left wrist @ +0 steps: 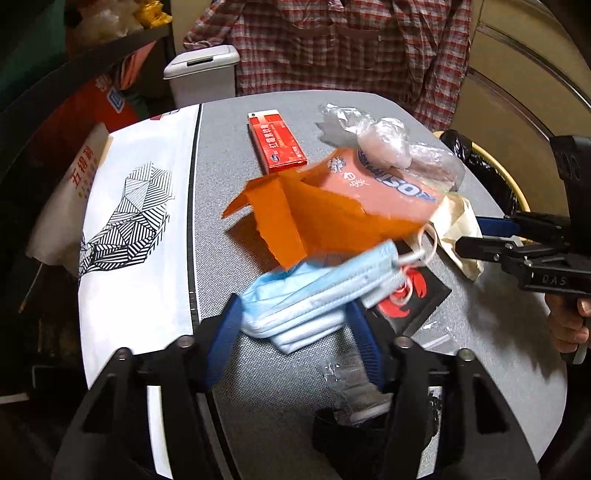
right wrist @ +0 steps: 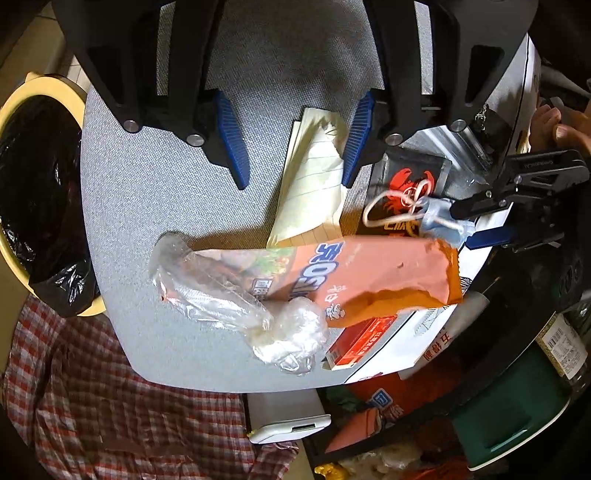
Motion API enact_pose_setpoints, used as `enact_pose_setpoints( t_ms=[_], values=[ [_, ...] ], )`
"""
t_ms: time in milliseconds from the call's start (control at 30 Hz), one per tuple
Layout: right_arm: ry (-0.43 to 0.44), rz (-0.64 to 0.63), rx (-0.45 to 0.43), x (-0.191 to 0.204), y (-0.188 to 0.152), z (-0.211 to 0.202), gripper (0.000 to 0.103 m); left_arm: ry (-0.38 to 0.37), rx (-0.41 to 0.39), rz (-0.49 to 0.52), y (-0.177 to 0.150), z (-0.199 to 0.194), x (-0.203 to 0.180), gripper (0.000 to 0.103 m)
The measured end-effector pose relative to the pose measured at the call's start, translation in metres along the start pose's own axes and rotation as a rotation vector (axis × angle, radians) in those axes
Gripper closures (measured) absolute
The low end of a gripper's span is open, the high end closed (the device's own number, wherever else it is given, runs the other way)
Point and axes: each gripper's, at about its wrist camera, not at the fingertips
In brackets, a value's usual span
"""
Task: Collect trash
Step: 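Grasp the blue face masks with the left tool while the right tool reaches the cream tissue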
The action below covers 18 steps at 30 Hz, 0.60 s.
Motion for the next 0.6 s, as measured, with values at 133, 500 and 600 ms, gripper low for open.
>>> enact_pose_setpoints(
  t_ms=[133, 500, 600],
  values=[
    [-0.003, -0.011, 0.010, 0.002, -0.003, -0.001, 0.073, 0.000, 0.008, 0.022, 0.001, -0.002, 0.000, 0.068],
    [-0.011, -0.026, -0.010, 0.006, -0.009, -0.020, 0.085, 0.009, -0.002, 0.068, -0.001, -0.021, -0.001, 0.089],
    [-0.012, -0.030, -0.020, 0.007, -0.010, -0.027, 0.085, 0.005, -0.016, 0.074, 0.000, -0.031, -0.003, 0.092]
  ],
)
Point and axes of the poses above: each gripper's, at about its wrist camera, not at the fingertips, and z roughly the way its jaws point, x to its left, y to its top, and after that the axes turned 1 degree about y, right-handed
